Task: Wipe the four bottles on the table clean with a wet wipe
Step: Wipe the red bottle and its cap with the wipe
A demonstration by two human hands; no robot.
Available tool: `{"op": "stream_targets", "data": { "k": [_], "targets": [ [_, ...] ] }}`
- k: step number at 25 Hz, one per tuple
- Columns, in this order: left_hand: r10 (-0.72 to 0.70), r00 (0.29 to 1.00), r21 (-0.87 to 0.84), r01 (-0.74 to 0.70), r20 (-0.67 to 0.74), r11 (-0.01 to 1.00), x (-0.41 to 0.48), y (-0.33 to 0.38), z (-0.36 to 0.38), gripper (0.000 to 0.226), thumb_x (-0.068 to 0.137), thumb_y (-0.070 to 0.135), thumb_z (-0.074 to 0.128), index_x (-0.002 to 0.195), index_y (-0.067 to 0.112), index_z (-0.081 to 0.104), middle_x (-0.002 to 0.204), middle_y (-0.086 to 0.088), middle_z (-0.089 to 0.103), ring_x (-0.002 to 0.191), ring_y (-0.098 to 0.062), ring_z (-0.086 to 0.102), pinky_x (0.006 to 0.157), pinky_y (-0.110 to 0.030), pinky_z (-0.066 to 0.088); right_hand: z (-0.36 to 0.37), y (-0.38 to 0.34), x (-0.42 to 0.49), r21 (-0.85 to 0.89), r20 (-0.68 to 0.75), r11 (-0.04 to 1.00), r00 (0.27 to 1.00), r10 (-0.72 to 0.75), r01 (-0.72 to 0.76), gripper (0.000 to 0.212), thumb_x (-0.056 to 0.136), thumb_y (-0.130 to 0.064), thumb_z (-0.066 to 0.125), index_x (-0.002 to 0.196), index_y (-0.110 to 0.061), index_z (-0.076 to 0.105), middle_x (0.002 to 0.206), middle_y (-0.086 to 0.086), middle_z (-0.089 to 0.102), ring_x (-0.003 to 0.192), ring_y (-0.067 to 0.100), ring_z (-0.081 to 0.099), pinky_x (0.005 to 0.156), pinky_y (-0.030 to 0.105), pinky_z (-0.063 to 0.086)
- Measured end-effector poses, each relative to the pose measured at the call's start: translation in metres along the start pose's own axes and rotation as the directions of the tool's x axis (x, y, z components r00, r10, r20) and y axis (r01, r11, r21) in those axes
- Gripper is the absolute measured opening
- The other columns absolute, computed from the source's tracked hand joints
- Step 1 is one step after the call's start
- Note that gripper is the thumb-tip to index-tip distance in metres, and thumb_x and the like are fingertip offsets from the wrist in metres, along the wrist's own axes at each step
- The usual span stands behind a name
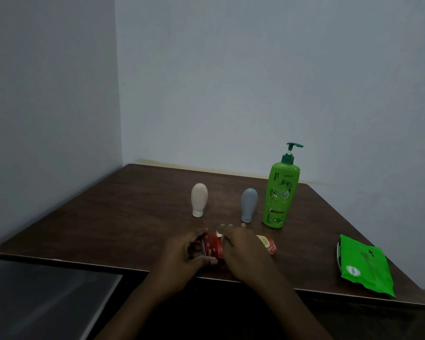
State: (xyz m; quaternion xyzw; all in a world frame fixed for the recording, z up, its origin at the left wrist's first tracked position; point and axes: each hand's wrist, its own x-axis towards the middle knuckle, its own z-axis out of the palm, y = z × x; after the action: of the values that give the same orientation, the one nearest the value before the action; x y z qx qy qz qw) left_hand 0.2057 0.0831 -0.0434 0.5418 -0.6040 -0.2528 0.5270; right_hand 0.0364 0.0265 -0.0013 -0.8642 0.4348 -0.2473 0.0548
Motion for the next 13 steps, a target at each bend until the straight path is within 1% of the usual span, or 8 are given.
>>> {"op": "stream_targets", "data": {
  "k": [2, 4, 5, 6, 8, 9, 11, 13],
  "targets": [
    [0.058, 0.998, -0.004, -0.058, -0.019, 0.998, 0.001, 0.001, 0.001, 0.064, 0.074, -0.001, 0.086, 0.123, 0.035, 0.067, 0.119, 0.012, 0.076, 0.108, -0.005, 0.073, 0.096, -0.026, 0.058, 0.006, -0.013, -0.003, 0.018, -0.006, 0.997, 0.997, -0.078, 0.078, 0.045, 0.095, -0.018, 0.036, 0.136, -0.019, 0.052, 0.145, 0.000, 0.050, 0.137, 0.017, 0.041, 0.117, 0.031, 0.025],
    [0.084, 0.996, -0.001, -0.084, -0.021, 0.996, 0.002, 0.005, -0.001, 0.060, 0.076, -0.006, 0.083, 0.120, 0.032, 0.070, 0.115, 0.016, 0.077, 0.108, -0.005, 0.073, 0.094, -0.023, 0.057, 0.008, -0.017, -0.014, 0.004, -0.028, 0.987, 0.986, -0.163, 0.163, 0.052, 0.095, -0.016, 0.033, 0.147, -0.015, 0.041, 0.155, 0.000, 0.037, 0.145, 0.014, 0.028, 0.121, 0.026, 0.004],
    [0.090, 0.996, 0.000, -0.090, -0.015, 0.996, 0.003, 0.004, -0.002, 0.057, 0.076, -0.005, 0.083, 0.121, 0.029, 0.071, 0.115, 0.016, 0.077, 0.107, -0.004, 0.073, 0.094, -0.022, 0.057, 0.011, -0.013, -0.022, -0.015, -0.052, 0.976, 0.975, -0.217, 0.216, 0.056, 0.093, -0.017, 0.030, 0.148, -0.013, 0.038, 0.156, 0.000, 0.033, 0.146, 0.014, 0.025, 0.121, 0.026, 0.002],
    [0.096, 0.995, 0.000, -0.096, -0.011, 0.995, 0.004, 0.003, -0.003, 0.054, 0.077, -0.002, 0.083, 0.123, 0.025, 0.072, 0.115, 0.014, 0.078, 0.107, -0.003, 0.073, 0.094, -0.021, 0.057, 0.014, -0.008, -0.031, -0.050, -0.057, 0.962, 0.961, -0.270, 0.268, 0.058, 0.091, -0.018, 0.030, 0.148, -0.012, 0.037, 0.156, 0.001, 0.033, 0.146, 0.014, 0.026, 0.122, 0.030, 0.005],
    [0.080, 0.997, 0.031, -0.080, 0.002, 0.996, 0.005, -0.002, -0.004, 0.056, 0.078, 0.006, 0.085, 0.131, 0.016, 0.069, 0.120, 0.008, 0.077, 0.108, 0.001, 0.071, 0.097, -0.023, 0.057, 0.018, 0.006, -0.049, -0.123, -0.042, 0.933, 0.937, -0.345, 0.338, 0.058, 0.090, -0.019, 0.038, 0.147, -0.011, 0.038, 0.156, 0.003, 0.035, 0.146, 0.015, 0.026, 0.119, 0.037, 0.015],
    [0.066, 0.998, 0.042, -0.066, 0.005, 0.997, 0.004, -0.003, -0.004, 0.060, 0.078, 0.010, 0.087, 0.134, 0.014, 0.067, 0.122, 0.007, 0.075, 0.108, 0.003, 0.070, 0.098, -0.025, 0.056, 0.017, 0.012, -0.054, -0.135, -0.024, 0.925, 0.932, -0.361, 0.355, 0.058, 0.091, -0.020, 0.041, 0.148, -0.012, 0.037, 0.157, 0.003, 0.033, 0.147, 0.014, 0.023, 0.119, 0.037, 0.015],
    [0.052, 0.999, 0.040, -0.052, 0.001, 0.998, 0.003, -0.004, -0.004, 0.062, 0.076, 0.014, 0.089, 0.134, 0.016, 0.067, 0.121, 0.008, 0.075, 0.109, 0.002, 0.070, 0.100, -0.028, 0.057, 0.010, 0.015, -0.057, -0.056, 0.000, 0.930, 0.931, -0.364, 0.363, 0.058, 0.094, -0.019, 0.044, 0.150, -0.016, 0.034, 0.159, -0.002, 0.027, 0.148, 0.007, 0.014, 0.121, 0.033, 0.010],
    [0.054, 0.999, 0.011, -0.054, -0.005, 0.998, 0.002, -0.004, -0.004, 0.052, 0.076, 0.009, 0.087, 0.125, 0.020, 0.072, 0.115, 0.009, 0.078, 0.107, -0.003, 0.072, 0.098, -0.030, 0.058, 0.005, 0.011, -0.051, 0.058, 0.003, 0.938, 0.939, -0.343, 0.342, 0.055, 0.095, -0.016, 0.044, 0.150, -0.018, 0.034, 0.158, -0.006, 0.026, 0.147, 0.000, 0.012, 0.122, 0.028, 0.006]
  ]
}}
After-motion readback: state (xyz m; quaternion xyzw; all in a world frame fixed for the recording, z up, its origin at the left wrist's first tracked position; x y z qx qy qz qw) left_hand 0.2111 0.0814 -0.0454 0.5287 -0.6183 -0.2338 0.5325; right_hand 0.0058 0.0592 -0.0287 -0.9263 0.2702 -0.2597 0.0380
